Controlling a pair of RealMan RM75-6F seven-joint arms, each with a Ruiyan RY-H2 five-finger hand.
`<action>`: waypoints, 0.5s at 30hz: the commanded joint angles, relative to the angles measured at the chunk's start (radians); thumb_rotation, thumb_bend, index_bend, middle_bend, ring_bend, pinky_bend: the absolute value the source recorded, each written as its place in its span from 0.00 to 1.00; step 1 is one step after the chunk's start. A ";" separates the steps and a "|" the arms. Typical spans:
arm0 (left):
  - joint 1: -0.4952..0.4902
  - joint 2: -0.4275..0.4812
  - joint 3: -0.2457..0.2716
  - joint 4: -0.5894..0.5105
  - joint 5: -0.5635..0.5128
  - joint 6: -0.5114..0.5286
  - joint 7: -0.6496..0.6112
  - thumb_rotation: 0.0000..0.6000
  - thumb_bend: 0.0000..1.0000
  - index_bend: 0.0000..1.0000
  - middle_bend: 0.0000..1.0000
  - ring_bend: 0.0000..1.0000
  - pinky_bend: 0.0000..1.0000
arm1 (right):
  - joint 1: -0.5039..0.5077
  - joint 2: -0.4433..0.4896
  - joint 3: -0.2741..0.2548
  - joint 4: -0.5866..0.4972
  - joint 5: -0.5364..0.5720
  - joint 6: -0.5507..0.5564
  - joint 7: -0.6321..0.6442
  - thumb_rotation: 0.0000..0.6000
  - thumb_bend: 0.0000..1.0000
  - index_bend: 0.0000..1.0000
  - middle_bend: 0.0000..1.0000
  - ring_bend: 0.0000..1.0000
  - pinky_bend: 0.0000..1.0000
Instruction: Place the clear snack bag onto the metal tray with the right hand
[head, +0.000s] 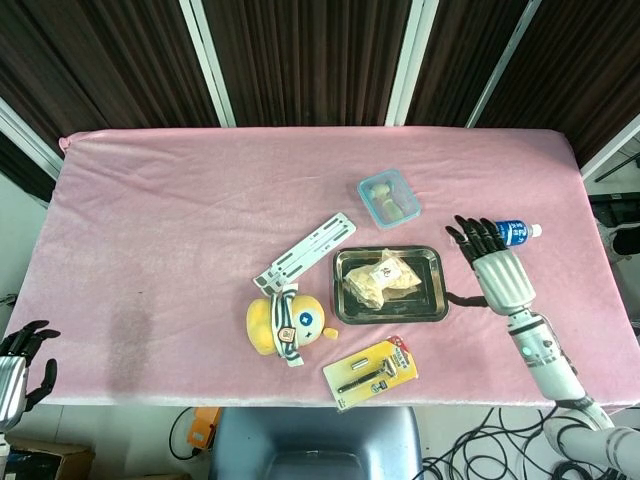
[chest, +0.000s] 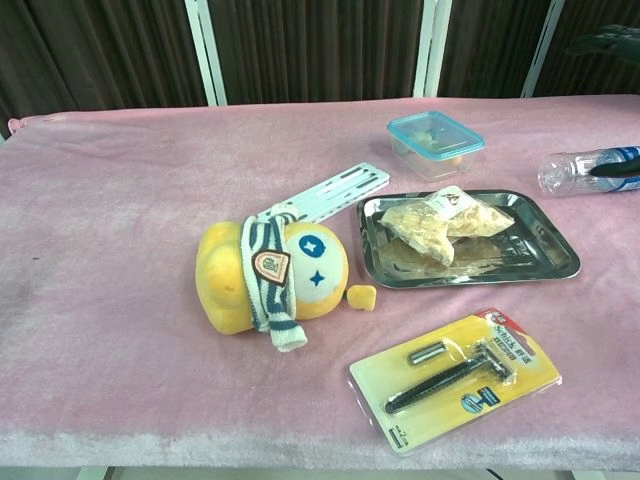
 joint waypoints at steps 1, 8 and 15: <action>0.002 -0.001 -0.001 -0.001 0.000 0.003 0.003 1.00 0.52 0.34 0.24 0.30 0.51 | -0.134 0.107 -0.041 -0.150 0.072 0.073 -0.059 1.00 0.10 0.00 0.00 0.00 0.09; 0.007 -0.007 0.001 -0.004 0.002 0.014 0.026 1.00 0.52 0.34 0.24 0.30 0.51 | -0.205 0.103 -0.102 -0.071 0.055 0.068 -0.047 1.00 0.10 0.00 0.00 0.00 0.08; 0.011 -0.007 -0.002 -0.003 0.002 0.023 0.025 1.00 0.52 0.34 0.24 0.30 0.51 | -0.210 0.054 -0.090 0.014 0.007 0.088 0.006 1.00 0.10 0.00 0.00 0.00 0.06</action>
